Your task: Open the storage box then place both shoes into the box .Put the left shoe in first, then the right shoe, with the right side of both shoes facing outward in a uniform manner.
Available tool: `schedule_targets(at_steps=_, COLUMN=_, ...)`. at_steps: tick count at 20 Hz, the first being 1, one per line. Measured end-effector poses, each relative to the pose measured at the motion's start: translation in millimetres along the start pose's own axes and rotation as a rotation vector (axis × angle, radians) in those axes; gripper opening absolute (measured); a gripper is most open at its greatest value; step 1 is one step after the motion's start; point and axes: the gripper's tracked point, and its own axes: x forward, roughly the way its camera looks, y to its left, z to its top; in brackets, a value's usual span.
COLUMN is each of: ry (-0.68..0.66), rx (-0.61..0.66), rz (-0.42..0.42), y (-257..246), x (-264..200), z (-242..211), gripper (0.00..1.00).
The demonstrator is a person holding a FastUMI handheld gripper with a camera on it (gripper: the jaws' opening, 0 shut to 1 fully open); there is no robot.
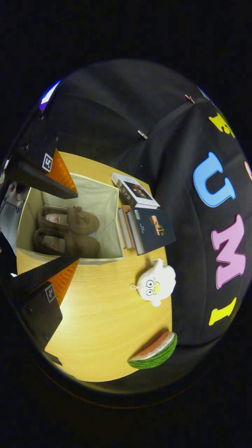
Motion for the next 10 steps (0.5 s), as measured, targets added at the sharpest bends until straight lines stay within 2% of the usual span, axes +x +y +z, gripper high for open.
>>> schedule_targets(at_steps=5, ry=-0.246, rx=-0.057, rz=-0.006, y=-17.2, x=-63.1, z=65.8, gripper=0.98)
schedule_targets(at_steps=10, ry=-0.464, rx=-0.102, rz=-0.029, y=-65.9, x=-124.2, z=118.8, gripper=0.98)
